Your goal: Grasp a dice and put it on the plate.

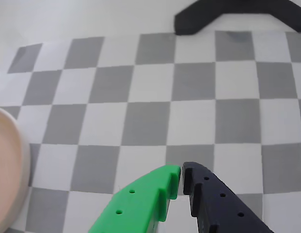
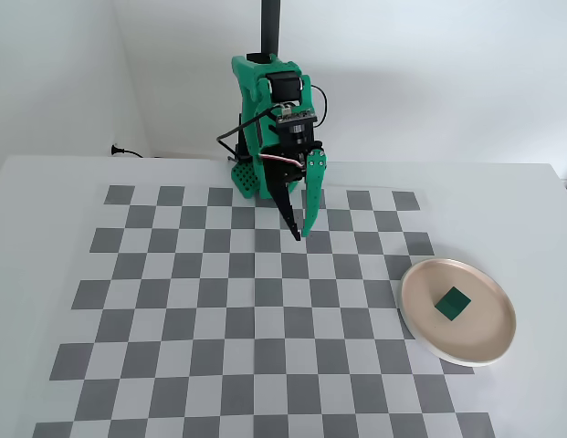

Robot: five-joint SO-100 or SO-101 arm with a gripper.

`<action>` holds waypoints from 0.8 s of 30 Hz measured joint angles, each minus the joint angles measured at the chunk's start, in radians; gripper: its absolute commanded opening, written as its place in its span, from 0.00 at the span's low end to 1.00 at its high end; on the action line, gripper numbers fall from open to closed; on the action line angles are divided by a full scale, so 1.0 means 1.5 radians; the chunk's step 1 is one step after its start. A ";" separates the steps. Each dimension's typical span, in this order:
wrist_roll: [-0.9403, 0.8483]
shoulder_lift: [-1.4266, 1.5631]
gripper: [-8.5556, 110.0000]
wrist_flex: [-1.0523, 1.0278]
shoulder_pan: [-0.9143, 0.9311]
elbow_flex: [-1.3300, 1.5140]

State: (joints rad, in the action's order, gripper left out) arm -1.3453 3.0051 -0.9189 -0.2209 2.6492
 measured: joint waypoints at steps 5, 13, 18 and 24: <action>0.011 0.042 0.04 0.052 0.048 0.103; 0.051 0.144 0.04 0.088 0.089 0.241; 0.124 0.205 0.04 0.086 0.123 0.297; 0.366 0.209 0.04 0.080 0.159 0.306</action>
State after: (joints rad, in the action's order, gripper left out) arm -0.7961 3.3180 -0.7992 0.0169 3.1078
